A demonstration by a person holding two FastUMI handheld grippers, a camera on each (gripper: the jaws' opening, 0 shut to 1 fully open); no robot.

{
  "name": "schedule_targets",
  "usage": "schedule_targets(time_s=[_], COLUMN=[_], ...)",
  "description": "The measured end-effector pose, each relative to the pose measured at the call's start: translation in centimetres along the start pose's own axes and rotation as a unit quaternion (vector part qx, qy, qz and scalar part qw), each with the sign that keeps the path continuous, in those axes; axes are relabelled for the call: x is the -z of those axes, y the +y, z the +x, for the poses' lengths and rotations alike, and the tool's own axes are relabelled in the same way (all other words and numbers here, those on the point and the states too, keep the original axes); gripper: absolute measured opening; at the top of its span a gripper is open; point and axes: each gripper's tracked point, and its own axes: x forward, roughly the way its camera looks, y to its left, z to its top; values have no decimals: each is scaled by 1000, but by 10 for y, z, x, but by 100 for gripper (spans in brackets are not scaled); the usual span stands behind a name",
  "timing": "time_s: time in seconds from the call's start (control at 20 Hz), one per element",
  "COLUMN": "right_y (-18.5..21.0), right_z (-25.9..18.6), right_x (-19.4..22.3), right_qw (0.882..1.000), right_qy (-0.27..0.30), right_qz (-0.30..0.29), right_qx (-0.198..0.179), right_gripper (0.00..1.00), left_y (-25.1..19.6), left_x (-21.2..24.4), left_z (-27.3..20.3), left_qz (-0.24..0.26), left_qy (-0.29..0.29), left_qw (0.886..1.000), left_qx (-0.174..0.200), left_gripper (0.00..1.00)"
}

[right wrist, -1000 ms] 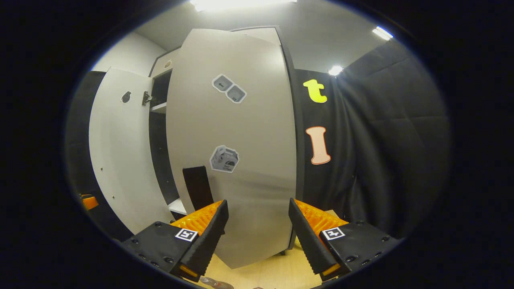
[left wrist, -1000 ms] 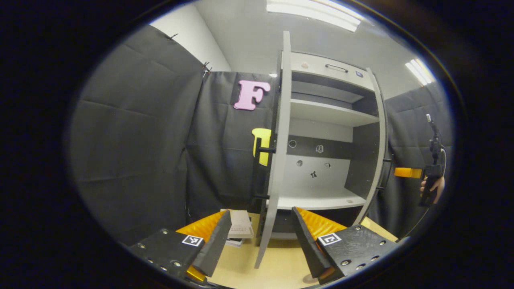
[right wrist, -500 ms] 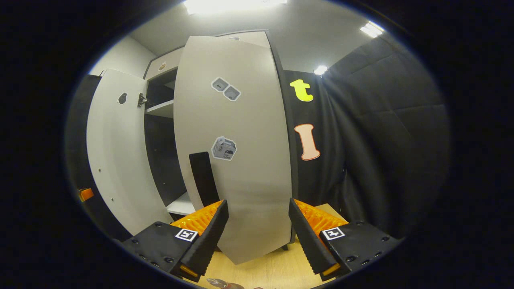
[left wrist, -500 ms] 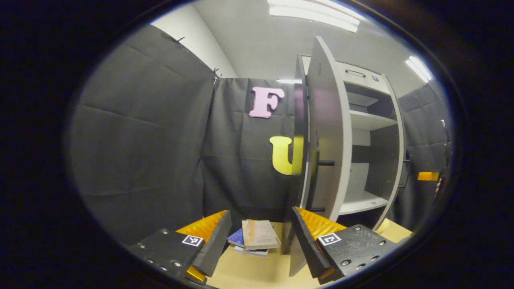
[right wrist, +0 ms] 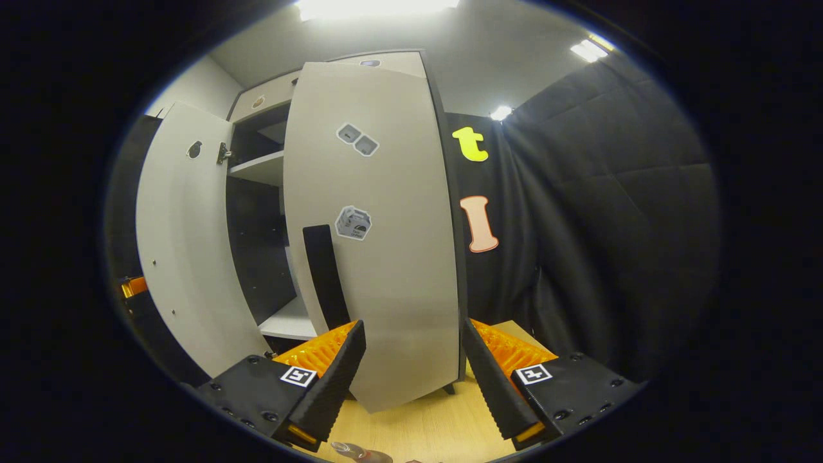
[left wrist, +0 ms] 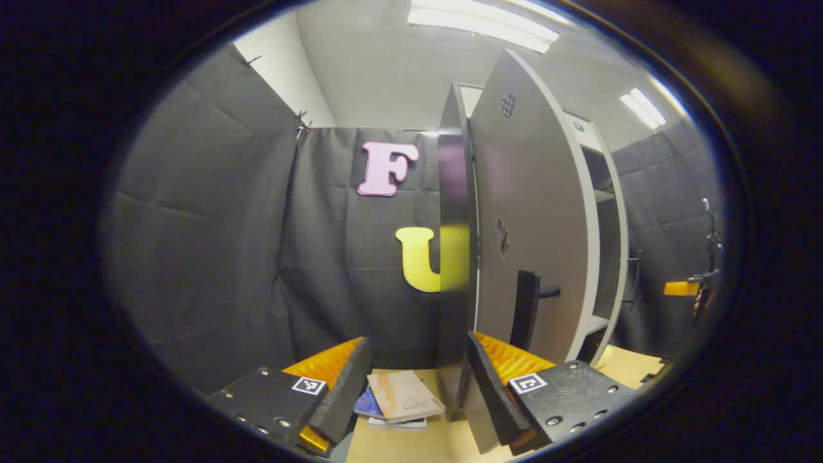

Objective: Grasp the bottle in the cabinet with the left hand and place it on the coaster, then close the right door with the right hand and the left door with the left hand.

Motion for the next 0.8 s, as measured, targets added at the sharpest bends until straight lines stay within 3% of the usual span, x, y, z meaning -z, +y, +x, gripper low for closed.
schedule_targets(time_s=[0.3,0.35,0.4,0.45,0.8], right_y=[-15,-18,-21,-23,-23], right_z=[-10,-10,-10,-9,-6], right_x=[10,13,14,17,25], right_qw=[999,999,999,999,999], right_qy=[10,12,14,17,25], right_qz=[16,16,14,13,8], right_qx=[26,31,37,40,35], right_gripper=[96,96,96,96,96], left_y=[-27,-28,-27,-29,-56], left_x=[0,-1,2,3,4], left_z=[20,22,23,24,25], left_qz=[44,44,34,18,-1], left_qy=[19,16,21,25,36], left_qw=[998,998,998,998,997], left_qx=[37,40,43,48,62], left_gripper=[87,94,94,87,87])
